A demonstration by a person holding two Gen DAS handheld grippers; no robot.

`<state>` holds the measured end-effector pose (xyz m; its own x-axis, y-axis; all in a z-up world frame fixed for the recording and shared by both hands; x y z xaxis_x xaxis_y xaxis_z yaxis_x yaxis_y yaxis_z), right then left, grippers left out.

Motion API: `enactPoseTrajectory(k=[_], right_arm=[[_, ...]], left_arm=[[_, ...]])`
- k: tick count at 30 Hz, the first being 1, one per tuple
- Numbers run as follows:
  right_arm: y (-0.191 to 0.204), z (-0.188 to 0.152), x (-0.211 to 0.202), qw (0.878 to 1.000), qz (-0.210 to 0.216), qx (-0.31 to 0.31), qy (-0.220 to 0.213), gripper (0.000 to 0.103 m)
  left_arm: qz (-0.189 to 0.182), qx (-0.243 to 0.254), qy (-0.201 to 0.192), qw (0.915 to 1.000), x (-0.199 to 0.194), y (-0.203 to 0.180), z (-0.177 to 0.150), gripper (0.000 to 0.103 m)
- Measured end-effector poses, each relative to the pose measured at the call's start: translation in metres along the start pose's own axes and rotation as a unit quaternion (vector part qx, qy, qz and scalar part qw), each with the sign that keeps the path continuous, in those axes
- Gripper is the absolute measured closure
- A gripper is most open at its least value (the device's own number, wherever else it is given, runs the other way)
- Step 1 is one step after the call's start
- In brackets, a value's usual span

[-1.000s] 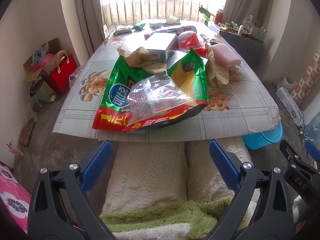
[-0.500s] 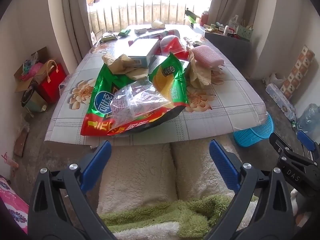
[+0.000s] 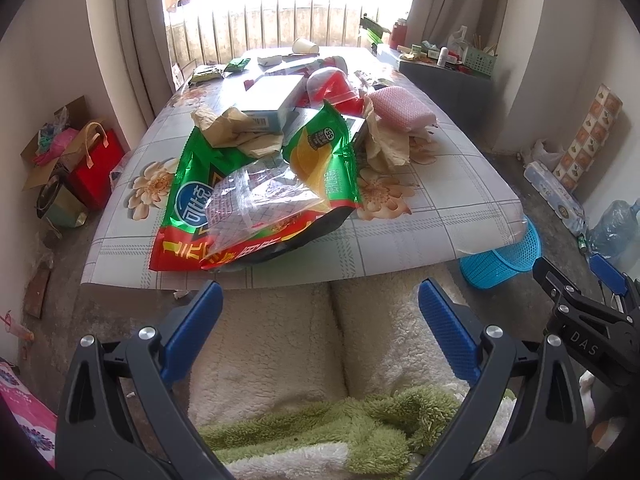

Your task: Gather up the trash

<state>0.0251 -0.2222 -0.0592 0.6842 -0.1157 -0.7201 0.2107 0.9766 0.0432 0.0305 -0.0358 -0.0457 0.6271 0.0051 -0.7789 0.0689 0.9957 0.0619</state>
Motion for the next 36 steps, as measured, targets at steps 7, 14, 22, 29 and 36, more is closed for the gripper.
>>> enactPoseTrajectory(k=[7,14,22,29,36], right_arm=[[-0.0006,-0.0002,-0.0006,1.000,0.000,0.000,-0.001,0.006],[0.0003,-0.0006,-0.0013,1.000,0.000,-0.001,-0.002,0.006],[0.0006,-0.0006,-0.0012,1.000,-0.001,-0.001,-0.003,0.006],[0.0005,-0.0007,-0.0011,1.000,-0.001,-0.001,-0.003,0.006],[0.0011,-0.0006,-0.0013,1.000,-0.001,-0.001,-0.004,0.006]], left_arm=[[0.002,-0.004,0.002,1.0000,-0.0002,0.0011,-0.0012,0.009],[0.003,-0.005,0.004,1.0000,0.0012,0.0033,-0.0019,0.009],[0.005,-0.008,0.005,0.9999,0.0019,0.0058,-0.0035,0.009],[0.006,-0.011,0.006,0.9999,0.0026,0.0087,-0.0043,0.009],[0.006,-0.011,0.006,0.9999,0.0026,0.0098,-0.0043,0.009]])
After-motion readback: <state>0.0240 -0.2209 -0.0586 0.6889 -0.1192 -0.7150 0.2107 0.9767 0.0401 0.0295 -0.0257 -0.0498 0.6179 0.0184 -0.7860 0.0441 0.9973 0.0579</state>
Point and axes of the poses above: each gripper's, at about its wrist camera, not at the fingertips, and x roughly the way its jaws point, y to its left, z to its top, the point moved 7 cm from there along x, roughly the way its jaws point, and after that the axes turned 7 degrees about z, right-handed, at the moved point
